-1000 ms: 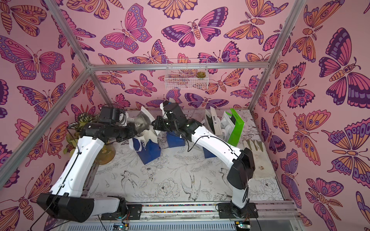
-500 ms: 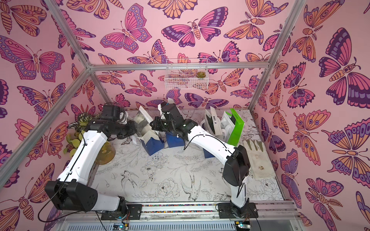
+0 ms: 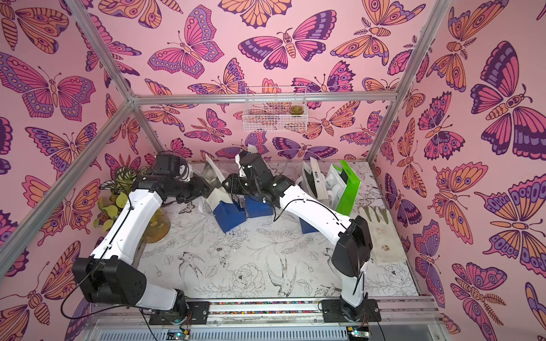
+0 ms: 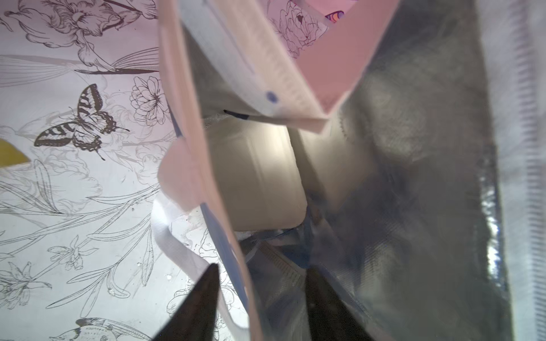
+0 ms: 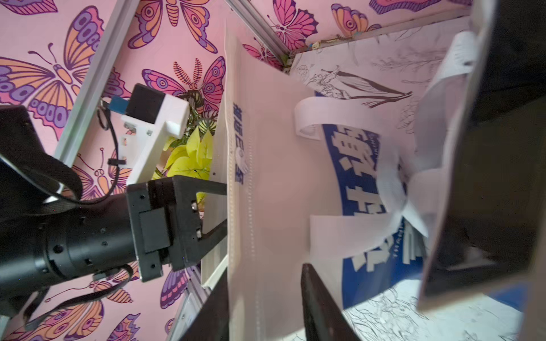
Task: Open the takeout bag
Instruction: Place the takeout bag at the center of the board, then reset both arms
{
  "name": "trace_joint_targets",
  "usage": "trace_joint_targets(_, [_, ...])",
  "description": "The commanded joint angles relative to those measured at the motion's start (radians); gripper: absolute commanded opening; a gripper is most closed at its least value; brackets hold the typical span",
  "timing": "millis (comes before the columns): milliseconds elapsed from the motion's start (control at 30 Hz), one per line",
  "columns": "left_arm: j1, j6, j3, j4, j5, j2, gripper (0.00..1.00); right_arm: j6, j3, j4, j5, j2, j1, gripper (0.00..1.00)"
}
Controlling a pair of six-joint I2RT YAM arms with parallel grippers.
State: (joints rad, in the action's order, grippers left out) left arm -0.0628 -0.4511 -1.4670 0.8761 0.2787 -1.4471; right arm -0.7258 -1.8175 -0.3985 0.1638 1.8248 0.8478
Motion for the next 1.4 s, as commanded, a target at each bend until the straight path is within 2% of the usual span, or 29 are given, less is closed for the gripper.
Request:
trace_joint_targets(0, [0.004, -0.015, 0.019, 0.003, 0.026, 0.101, 0.64, 0.129, 0.019, -0.132, -0.122, -0.13, 0.029, 0.7])
trace_joint_targets(67, [-0.004, -0.014, 0.021, 0.018, 0.017, 0.149, 0.7, 0.171, 0.064, -0.179, -0.181, -0.199, 0.035, 0.74])
trace_joint_targets(100, [-0.005, -0.009, 0.021, 0.031, 0.014, 0.164, 0.8, 0.19, 0.097, -0.194, -0.22, -0.24, 0.037, 0.75])
trace_joint_targets(133, [-0.006, 0.0, 0.018, 0.051, 0.008, 0.215, 0.99, 0.208, 0.136, -0.21, -0.263, -0.301, 0.04, 0.76])
trace_joint_targets(267, [-0.005, 0.036, 0.014, 0.133, -0.083, 0.318, 1.0, 0.252, 0.295, -0.282, -0.47, -0.496, 0.041, 0.79])
trace_joint_targets(333, [-0.006, 0.05, 0.041, 0.156, -0.152, 0.382, 1.0, 0.271, 0.387, -0.327, -0.619, -0.594, 0.041, 0.8])
trace_joint_targets(400, [-0.005, 0.047, 0.109, 0.14, -0.261, 0.46, 1.0, 0.321, 0.518, -0.346, -0.713, -0.707, 0.041, 0.81])
trace_joint_targets(433, [-0.004, 0.046, 0.152, 0.121, -0.318, 0.493, 1.0, 0.337, 0.578, -0.352, -0.756, -0.752, 0.041, 0.84])
trace_joint_targets(467, [-0.004, 0.043, 0.198, 0.097, -0.384, 0.529, 1.0, 0.359, 0.641, -0.359, -0.802, -0.801, 0.04, 0.99])
trace_joint_targets(533, [-0.003, 0.07, 0.289, 0.029, -0.462, 0.579, 1.0, 0.322, 0.728, -0.409, -0.936, -0.87, 0.039, 0.99])
trace_joint_targets(567, [-0.004, 0.094, 0.341, -0.017, -0.475, 0.597, 1.0, 0.26, 0.793, -0.442, -1.009, -0.907, 0.039, 0.99])
trace_joint_targets(667, [-0.003, 0.1, 0.447, -0.1, -0.508, 0.606, 0.99, 0.384, 1.035, -0.197, -1.079, -1.035, 0.04, 0.99])
trace_joint_targets(767, [-0.003, 0.126, 0.566, -0.234, -0.59, 0.598, 1.0, 0.25, 1.135, -0.192, -1.207, -1.141, 0.0, 0.99])
trace_joint_targets(833, [0.001, 0.147, 0.639, -0.351, -0.7, 0.582, 1.0, 0.241, 1.174, -0.175, -1.15, -1.168, -0.095, 0.99])
trace_joint_targets(933, [0.02, 0.216, 0.794, -0.667, -0.852, 0.54, 1.0, 0.226, 1.199, -0.161, -0.962, -1.133, -0.367, 0.99])
trace_joint_targets(1000, [0.059, 0.239, 0.899, -0.912, -0.835, 0.488, 1.0, 0.204, 1.216, -0.127, -0.862, -1.13, -0.546, 0.99])
trace_joint_targets(1067, [0.096, 0.24, 0.966, -1.087, -0.835, 0.425, 1.0, 0.222, 1.26, -0.053, -0.852, -1.14, -0.651, 0.99])
trace_joint_targets(1167, [0.113, 0.24, 1.006, -1.277, -0.835, 0.3, 1.0, 0.252, 1.328, 0.056, -0.928, -1.118, -0.734, 0.99])
trace_joint_targets(1233, [0.117, 0.24, 1.027, -1.389, -0.835, 0.22, 1.0, 0.318, 1.388, 0.211, -0.972, -1.071, -0.762, 0.99])
trace_joint_targets(1300, [0.122, 0.24, 0.99, -1.316, -0.835, 0.189, 1.0, 0.39, 1.449, 0.398, -0.984, -1.009, -0.773, 0.99])
trace_joint_targets(1367, [0.123, 0.24, 1.016, -1.381, -0.835, 0.128, 1.0, 0.441, 1.486, 0.594, -0.928, -0.892, -0.793, 0.99])
